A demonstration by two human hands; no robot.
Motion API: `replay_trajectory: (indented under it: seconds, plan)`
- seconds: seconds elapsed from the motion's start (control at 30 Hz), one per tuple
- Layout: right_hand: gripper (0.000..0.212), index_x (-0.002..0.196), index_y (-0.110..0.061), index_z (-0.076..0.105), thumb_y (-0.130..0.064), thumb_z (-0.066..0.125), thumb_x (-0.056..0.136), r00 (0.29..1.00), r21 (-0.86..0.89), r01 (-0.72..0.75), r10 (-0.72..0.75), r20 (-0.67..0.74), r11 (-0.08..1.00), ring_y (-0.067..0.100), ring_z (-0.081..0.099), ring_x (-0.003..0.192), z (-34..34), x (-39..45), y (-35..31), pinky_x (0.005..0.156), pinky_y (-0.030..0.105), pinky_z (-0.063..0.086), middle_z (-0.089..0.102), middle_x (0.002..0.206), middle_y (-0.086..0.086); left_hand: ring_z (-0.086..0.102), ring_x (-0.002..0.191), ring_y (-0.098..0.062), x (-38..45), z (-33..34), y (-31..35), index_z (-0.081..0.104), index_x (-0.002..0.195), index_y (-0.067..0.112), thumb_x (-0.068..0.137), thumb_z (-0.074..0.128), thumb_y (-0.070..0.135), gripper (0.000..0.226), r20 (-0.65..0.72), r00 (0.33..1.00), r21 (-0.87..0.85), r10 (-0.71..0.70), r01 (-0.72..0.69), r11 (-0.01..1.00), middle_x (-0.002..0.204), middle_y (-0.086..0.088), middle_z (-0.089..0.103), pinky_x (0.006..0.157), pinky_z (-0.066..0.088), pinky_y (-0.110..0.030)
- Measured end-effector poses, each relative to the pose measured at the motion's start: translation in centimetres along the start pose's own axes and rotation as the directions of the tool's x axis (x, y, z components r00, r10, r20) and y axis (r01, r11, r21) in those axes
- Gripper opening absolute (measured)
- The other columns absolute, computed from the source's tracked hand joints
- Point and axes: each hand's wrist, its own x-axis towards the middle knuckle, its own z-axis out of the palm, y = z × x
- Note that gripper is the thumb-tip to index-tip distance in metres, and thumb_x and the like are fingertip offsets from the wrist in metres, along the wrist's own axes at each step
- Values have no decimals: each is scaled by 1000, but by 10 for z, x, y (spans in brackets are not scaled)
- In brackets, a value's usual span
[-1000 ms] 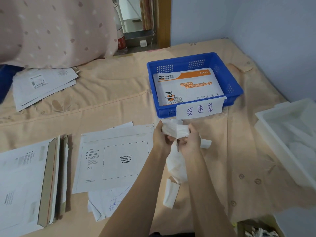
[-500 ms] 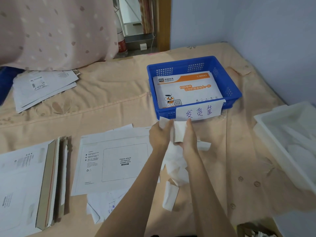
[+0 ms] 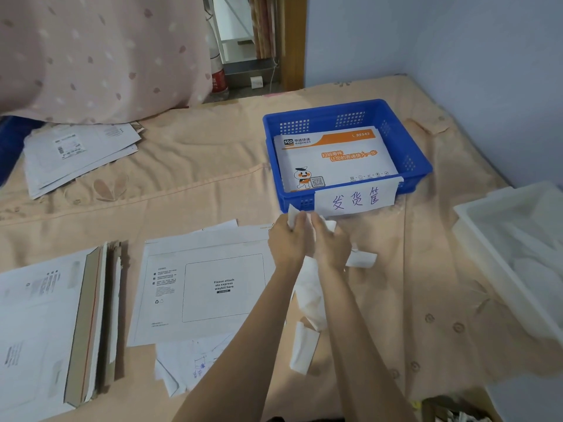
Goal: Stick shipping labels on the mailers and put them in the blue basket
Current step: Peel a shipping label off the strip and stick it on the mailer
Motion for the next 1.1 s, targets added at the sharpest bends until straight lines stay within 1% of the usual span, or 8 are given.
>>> replay_trajectory:
  seconds: [0.1,0.2,0.33,0.43,0.57,0.77,0.97,1.1]
  plan:
    - [27,103,-13,63,-36,64,89,998,39,-56,56,2,998,18,59,93,-3,3,4,82,29,43,65,99,-2,53,72,-21,4,-3,-3,50,66,18,93,54,29,30,14,994,-72,-110,110,991,67,4,54,74,49,-36]
    - [16,97,-21,57,-31,66,88,993,153,-117,110,51,981,17,60,89,-4,6,8,80,29,44,64,89,-4,57,82,-24,7,-6,-5,57,79,14,91,59,31,21,37,964,-214,-263,264,940,79,-1,59,82,53,-41]
    - [12,88,-19,60,-28,66,89,999,100,-36,32,41,994,21,62,90,-4,8,13,84,32,49,66,92,2,60,87,-27,7,-8,-8,57,83,15,93,58,32,20,49,946,-268,-321,322,908,92,-7,62,80,56,-40]
    - [29,103,-8,65,-32,68,87,999,100,-33,32,12,994,19,65,92,-3,7,17,81,30,52,69,99,2,64,92,-30,9,-8,-12,59,94,10,93,56,32,22,52,947,-241,-317,320,916,100,-12,65,76,58,-43]
    - [38,111,-6,68,-31,73,82,1000,82,-22,23,-11,996,21,66,97,-1,8,19,84,30,54,70,106,7,61,91,-29,14,-13,-12,53,109,7,93,57,26,25,144,884,-311,-444,467,828,103,-13,59,51,51,-26]
    - [45,111,-6,67,-34,75,77,998,88,-59,60,-16,994,22,65,100,1,6,21,88,34,54,70,109,6,58,90,-27,23,-18,-15,52,111,3,93,58,19,24,192,846,-355,-498,533,768,108,-14,58,54,51,-26]
    - [30,90,0,64,-27,74,82,990,92,-142,142,0,986,15,60,70,-6,9,23,67,29,51,65,78,3,60,92,-30,28,-18,-22,51,109,3,92,61,14,22,240,802,-423,-547,594,684,98,-13,59,67,53,-35]
    - [26,74,-7,62,-28,76,79,981,116,-196,194,22,974,24,62,72,-6,9,27,74,42,56,60,68,0,60,92,-32,29,-19,-27,53,117,0,91,62,9,29,264,785,-472,-560,612,635,94,-14,60,71,53,-40]
